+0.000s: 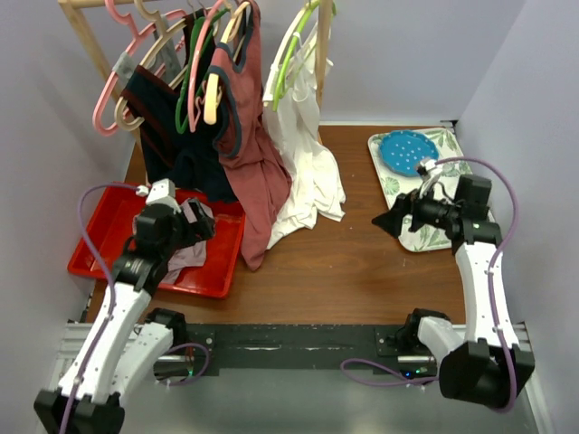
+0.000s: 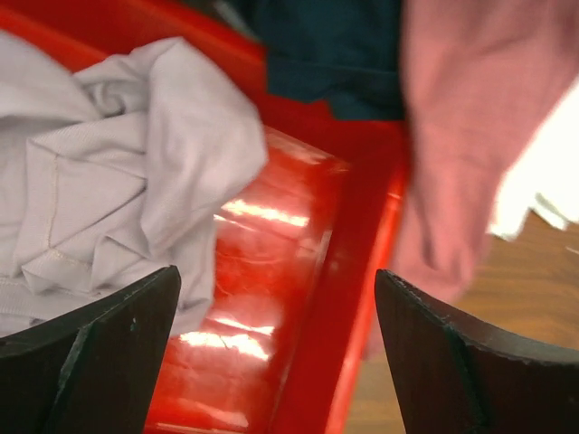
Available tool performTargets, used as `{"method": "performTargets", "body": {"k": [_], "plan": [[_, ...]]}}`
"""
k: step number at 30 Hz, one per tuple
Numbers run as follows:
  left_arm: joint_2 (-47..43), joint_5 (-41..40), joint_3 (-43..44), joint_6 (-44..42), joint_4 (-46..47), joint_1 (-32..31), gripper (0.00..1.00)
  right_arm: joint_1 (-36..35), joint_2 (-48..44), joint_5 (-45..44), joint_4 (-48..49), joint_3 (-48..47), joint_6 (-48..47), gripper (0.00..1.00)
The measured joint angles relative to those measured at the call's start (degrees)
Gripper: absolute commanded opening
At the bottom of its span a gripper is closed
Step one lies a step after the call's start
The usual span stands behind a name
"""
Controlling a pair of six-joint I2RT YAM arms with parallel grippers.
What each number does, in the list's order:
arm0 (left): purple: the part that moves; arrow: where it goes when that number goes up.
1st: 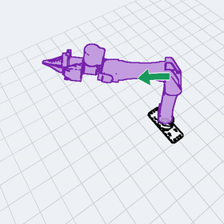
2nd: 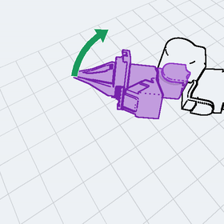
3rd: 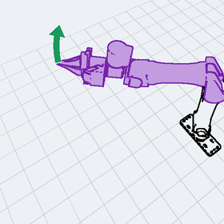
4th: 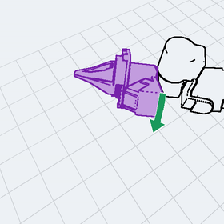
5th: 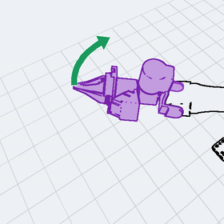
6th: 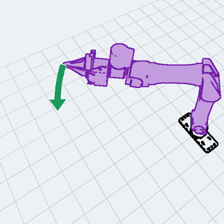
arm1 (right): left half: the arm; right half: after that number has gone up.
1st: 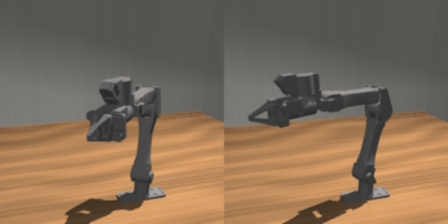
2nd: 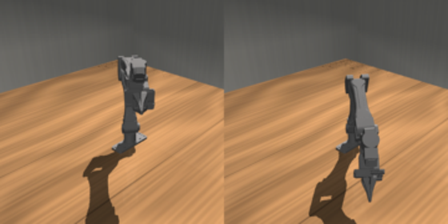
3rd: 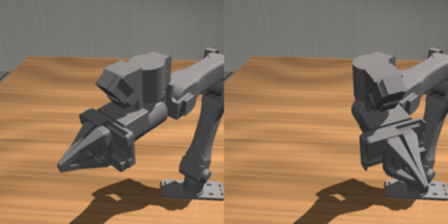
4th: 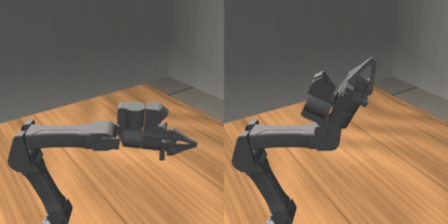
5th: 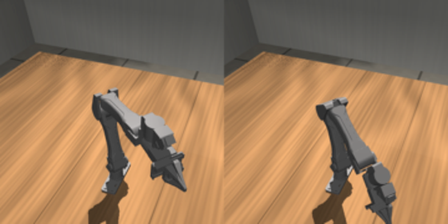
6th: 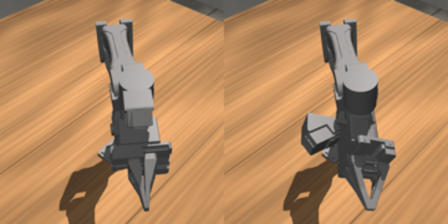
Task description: Place the tank top on the hanger
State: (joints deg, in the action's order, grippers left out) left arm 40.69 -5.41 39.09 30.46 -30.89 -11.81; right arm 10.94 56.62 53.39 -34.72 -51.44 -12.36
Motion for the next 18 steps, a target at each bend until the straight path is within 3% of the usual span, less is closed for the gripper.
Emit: {"method": "performTargets", "body": {"k": [3, 11, 14, 15, 17, 18], "plan": [[8.33, -3.41, -0.09, 1.55, 2.67, 0.0, 0.83, 0.0, 0.74, 0.37, 0.76, 4.59, -0.83, 0.99], [23.1, -10.25, -0.11, 2.01, 10.69, 0.0, 0.7, 0.0, 0.42, 2.23, 2.56, 4.66, -3.43, 0.99], [29.14, -11.69, -0.13, 1.97, 12.5, 0.0, 0.46, 0.0, 0.42, 2.56, 2.05, 4.39, -4.61, 0.98], [30.97, -12.2, -0.22, 1.92, 13.0, 0.0, 0.28, 0.0, 0.42, 2.89, 1.75, 4.2, -5.03, 0.99], [33.05, -12.87, -0.46, 1.75, 13.18, 0.0, 0.03, 0.0, 0.42, 3.21, 1.18, 3.82, -5.75, 0.99], [33.18, -13.05, -0.48, 1.95, 13.0, 0.0, 0.0, 0.0, 0.42, 3.32, 1.09, 3.69, -6.01, 0.98]]}}
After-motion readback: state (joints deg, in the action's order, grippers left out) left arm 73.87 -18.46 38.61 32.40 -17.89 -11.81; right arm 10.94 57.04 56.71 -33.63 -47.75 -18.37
